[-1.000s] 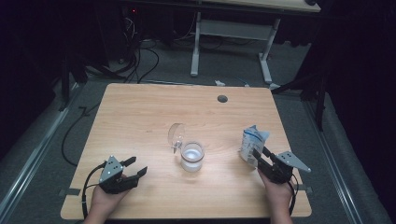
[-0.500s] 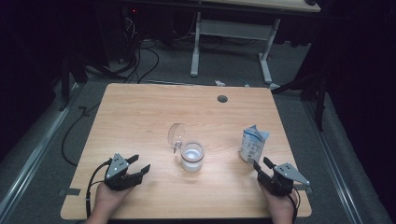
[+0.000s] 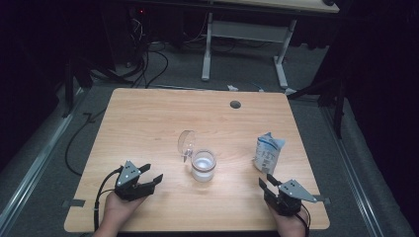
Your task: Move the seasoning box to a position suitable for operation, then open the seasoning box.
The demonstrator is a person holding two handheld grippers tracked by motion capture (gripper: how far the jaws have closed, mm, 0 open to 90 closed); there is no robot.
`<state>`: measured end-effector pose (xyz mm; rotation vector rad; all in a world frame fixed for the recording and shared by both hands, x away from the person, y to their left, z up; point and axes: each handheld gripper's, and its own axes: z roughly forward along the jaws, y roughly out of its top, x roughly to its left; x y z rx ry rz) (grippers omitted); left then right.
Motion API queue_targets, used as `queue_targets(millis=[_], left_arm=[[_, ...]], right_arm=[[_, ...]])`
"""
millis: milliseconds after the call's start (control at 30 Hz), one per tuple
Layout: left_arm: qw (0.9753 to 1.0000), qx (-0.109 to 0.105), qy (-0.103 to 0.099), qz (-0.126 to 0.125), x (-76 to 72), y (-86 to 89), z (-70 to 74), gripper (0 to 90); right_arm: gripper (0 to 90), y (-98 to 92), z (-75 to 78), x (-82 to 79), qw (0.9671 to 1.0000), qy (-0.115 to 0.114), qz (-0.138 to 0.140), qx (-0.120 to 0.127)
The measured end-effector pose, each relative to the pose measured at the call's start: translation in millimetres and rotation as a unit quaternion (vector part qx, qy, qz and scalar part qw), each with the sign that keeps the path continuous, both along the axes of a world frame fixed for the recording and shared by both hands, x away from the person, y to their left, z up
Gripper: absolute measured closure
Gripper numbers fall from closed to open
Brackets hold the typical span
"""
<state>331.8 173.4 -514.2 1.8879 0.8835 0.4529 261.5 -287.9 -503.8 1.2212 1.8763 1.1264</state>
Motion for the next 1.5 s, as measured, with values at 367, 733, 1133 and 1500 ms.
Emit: queue_targets(millis=[367, 733, 1133, 1500], left_arm=[[0.9999, 0.006, -0.001, 0.015, -3.5, -6.0, 0.1, 37.5], [0.9999, -0.007, -0.003, 0.011, -0.5, -9.2, 2.6, 44.8], [0.9996, -0.014, 0.003, 0.025, 8.9, -18.4, 19.4, 52.8], [0.9987, -0.043, 0.001, 0.027, 23.6, -41.2, 32.3, 67.4]], right_arm=[[58.8, 25.3, -5.5, 23.4, 0.9994, 0.025, 0.026, -0.001], [64.1, 48.2, 1.4, 41.4, 0.9992, 0.01, 0.037, -0.015], [66.6, 61.8, 11.6, 67.5, 0.9993, 0.008, 0.036, -0.005], [76.1, 62.2, 3.4, 63.9, 0.9987, 0.012, 0.048, -0.005]])
